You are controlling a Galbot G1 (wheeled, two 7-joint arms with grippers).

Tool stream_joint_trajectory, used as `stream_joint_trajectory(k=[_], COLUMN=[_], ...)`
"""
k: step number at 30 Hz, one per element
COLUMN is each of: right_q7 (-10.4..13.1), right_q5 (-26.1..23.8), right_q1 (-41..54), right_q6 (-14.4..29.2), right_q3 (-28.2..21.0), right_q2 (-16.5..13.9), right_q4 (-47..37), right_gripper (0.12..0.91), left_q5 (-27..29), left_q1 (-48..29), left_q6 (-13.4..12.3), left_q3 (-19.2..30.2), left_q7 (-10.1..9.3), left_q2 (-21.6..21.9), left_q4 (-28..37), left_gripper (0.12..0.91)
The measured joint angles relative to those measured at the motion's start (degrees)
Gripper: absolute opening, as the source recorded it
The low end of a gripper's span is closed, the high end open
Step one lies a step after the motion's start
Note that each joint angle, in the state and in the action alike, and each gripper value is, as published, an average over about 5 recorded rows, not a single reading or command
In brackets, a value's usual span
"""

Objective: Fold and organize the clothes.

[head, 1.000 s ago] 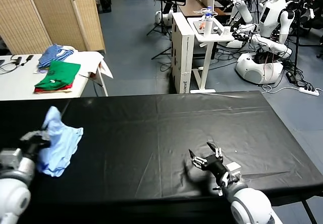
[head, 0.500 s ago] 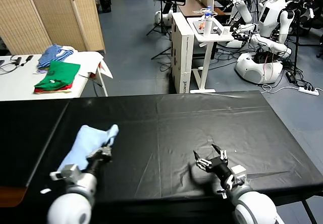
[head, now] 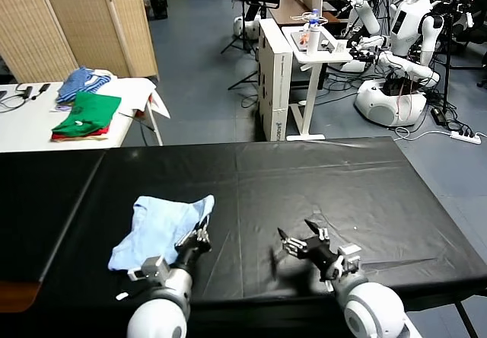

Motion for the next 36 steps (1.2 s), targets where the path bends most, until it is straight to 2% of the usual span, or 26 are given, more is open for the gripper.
stream_joint_trajectory(k=[6, 8, 11, 15, 21, 24, 27, 32, 36], right_q7=[1.51, 1.73, 1.95, 2.09, 2.80, 3.06, 3.19, 3.23, 3.19], right_q5=[8.59, 10.08, 11.74, 13.17, 13.46, 13.61, 13.82, 14.20, 14.23], right_q1=[4.59, 6.25, 8.76, 11.94, 15.95, 17.24, 17.90, 18.09, 17.78], right_q6=[-3.17, -3.65, -4.16, -4.78, -5.20, -5.23, -5.21, -5.17, -5.23], right_q3=[-4.17, -6.00, -9.04, -12.90, -17.48, -18.92, -19.59, -19.60, -19.01], right_q2=[0.64, 1.09, 1.92, 3.36, 6.46, 7.63, 8.17, 8.58, 8.30], right_q4=[-1.50, -2.34, -3.86, -6.03, -9.66, -11.23, -12.45, -13.79, -13.77], right_gripper=[0.907, 0.907, 0.907, 0.907, 0.905, 0.863, 0.718, 0.395, 0.185], left_q5=[2.58, 3.30, 3.89, 4.13, 4.72, 4.78, 4.76, 4.79, 4.95], left_q1=[1.64, 2.04, 2.35, 3.06, 4.45, 4.99, 5.51, 6.35, 6.92], left_q6=[-4.10, -5.17, -5.96, -6.48, -7.18, -7.41, -7.63, -7.99, -8.32], left_q3=[0.06, -0.26, -1.19, -2.88, -5.15, -6.06, -6.75, -7.46, -7.93], left_q7=[6.11, 7.14, 7.14, 6.55, 6.14, 5.58, 5.21, 5.13, 5.08], left_q2=[0.35, 0.55, 0.75, 1.30, 1.19, 0.93, 0.63, 0.01, -0.20], left_q4=[-1.21, -1.62, -2.07, -2.58, -3.18, -3.39, -3.64, -3.98, -4.08], left_gripper=[0.618, 0.750, 0.870, 0.904, 0.907, 0.907, 0.907, 0.907, 0.907])
